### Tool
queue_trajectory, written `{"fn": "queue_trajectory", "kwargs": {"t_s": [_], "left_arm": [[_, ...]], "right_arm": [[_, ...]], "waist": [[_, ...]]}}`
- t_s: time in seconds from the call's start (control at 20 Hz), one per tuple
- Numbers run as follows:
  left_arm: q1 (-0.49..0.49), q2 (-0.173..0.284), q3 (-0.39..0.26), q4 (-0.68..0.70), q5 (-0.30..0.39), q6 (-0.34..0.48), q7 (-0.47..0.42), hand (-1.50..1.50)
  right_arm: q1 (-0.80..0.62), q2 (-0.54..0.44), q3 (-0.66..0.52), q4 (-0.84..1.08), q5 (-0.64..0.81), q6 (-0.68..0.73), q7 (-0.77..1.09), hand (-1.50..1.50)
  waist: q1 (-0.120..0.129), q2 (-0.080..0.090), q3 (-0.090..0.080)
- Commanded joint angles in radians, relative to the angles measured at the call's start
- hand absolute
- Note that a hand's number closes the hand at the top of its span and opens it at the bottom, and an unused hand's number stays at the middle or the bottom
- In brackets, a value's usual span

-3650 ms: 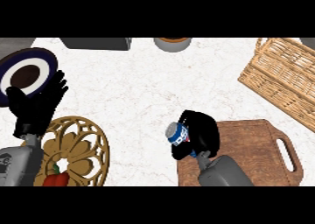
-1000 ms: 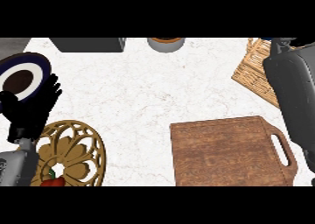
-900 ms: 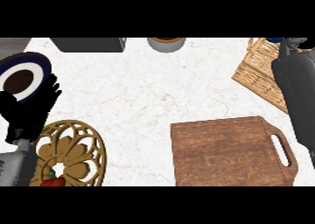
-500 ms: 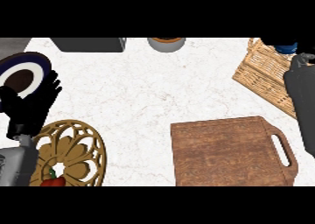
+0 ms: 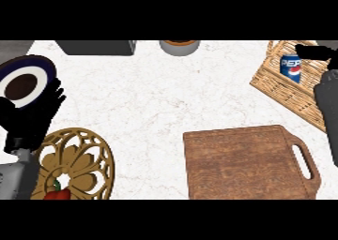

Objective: Pick the can from the cutting board and place it in the basket

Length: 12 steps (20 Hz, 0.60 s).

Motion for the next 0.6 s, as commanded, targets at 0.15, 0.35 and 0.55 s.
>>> {"fn": "queue_trajectory", "kwargs": {"t_s": [0.15, 0.35, 0.55], "left_arm": [[0.001, 0.008, 0.01, -0.038, 0.016, -0.014, 0.033, 0.0], [-0.024, 0.006, 0.021, 0.009, 0.018, -0.01, 0.018, 0.0], [0.005, 0.005, 0.02, 0.012, 0.005, -0.004, 0.01, 0.0]], "right_arm": [[-0.043, -0.045, -0.068, 0.098, -0.14, -0.048, -0.228, -1.5], [-0.017, -0.065, -0.145, -0.022, -0.188, -0.098, -0.141, -1.5], [0.06, 0.0, -0.205, -0.153, -0.273, -0.21, -0.148, -1.5]], "waist": [[0.006, 0.0, 0.0], [-0.013, -0.004, 0.0], [-0.021, -0.009, 0.0]]}}
